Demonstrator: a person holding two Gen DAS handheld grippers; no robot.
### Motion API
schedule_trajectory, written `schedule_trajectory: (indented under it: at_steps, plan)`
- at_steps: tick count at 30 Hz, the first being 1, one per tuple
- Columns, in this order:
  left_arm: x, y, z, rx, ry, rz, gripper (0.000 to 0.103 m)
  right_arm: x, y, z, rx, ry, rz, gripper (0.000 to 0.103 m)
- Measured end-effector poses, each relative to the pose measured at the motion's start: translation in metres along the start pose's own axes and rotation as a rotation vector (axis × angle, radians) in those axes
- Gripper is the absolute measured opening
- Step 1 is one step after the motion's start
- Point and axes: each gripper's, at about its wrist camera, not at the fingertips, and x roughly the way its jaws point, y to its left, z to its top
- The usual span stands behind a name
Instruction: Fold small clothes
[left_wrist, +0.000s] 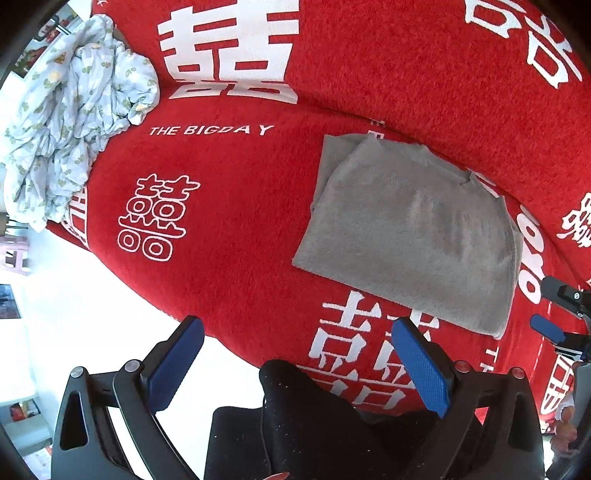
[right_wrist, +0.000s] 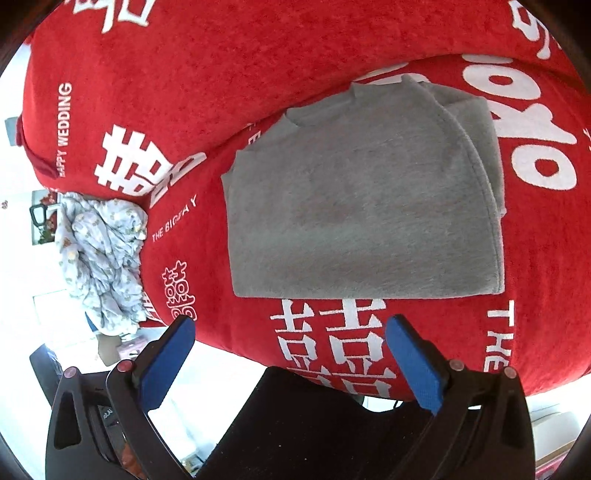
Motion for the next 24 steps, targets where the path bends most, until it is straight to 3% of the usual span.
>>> schedule_trajectory:
  at_steps: [9,16,24]
  plan:
    - [0.008,-0.015,0.011,0.051,0.011,0.005,0.102,-0.005,-0.033,-0.004,0.092,-0.021,0.036,0.103]
    - [0.038,-0.020,0.037,0.159,0.036,-0.015,0.102,0.007,-0.054,-0.022,0.222,-0.070,0.046,0.103]
    - [0.087,-0.012,0.062,0.320,0.087,-0.024,0.102,0.048,-0.049,-0.052,0.356,-0.113,0.043,0.103]
